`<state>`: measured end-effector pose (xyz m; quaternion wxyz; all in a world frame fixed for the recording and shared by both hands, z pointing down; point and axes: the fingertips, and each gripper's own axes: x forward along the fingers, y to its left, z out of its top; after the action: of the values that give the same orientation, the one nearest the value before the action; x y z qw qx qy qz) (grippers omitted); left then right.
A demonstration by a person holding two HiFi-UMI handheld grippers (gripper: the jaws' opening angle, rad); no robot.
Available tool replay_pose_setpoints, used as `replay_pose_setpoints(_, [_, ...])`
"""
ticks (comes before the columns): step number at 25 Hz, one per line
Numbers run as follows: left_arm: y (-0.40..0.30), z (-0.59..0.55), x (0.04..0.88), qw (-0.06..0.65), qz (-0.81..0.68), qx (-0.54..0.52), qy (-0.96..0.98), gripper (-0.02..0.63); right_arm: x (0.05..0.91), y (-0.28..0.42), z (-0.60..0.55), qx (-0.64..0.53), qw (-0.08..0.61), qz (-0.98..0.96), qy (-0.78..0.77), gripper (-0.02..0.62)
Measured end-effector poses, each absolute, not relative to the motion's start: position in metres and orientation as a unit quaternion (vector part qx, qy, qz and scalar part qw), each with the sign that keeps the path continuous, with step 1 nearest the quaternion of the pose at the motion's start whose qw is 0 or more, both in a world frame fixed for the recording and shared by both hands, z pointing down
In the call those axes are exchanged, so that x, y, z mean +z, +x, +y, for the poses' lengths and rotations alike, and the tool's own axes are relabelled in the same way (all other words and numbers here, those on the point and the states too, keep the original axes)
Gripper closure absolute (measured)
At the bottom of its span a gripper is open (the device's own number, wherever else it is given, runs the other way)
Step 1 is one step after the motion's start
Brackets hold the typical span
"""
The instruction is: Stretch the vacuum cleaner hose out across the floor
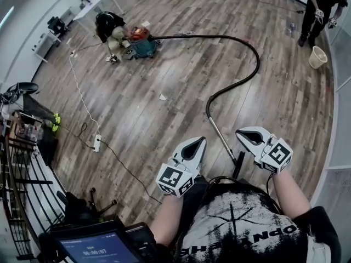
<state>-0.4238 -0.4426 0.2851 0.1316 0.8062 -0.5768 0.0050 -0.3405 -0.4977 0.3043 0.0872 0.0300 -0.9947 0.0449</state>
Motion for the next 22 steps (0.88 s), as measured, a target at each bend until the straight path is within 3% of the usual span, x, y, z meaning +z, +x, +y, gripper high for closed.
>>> replay_pose_setpoints(14, [-0.538, -0.523, 0.310, 0.132, -0.464, 0.034, 0.875, 0.606, 0.323, -0.462, -0.549, 0.060, 0.086, -0.984, 0.141, 0.588])
replay_pose_setpoints(22, [-0.506, -0.542, 0.318, 0.132, -0.415, 0.067, 0.898, 0.606, 0.326, -0.442, -0.549, 0.077, 0.093, -0.978, 0.169, 0.588])
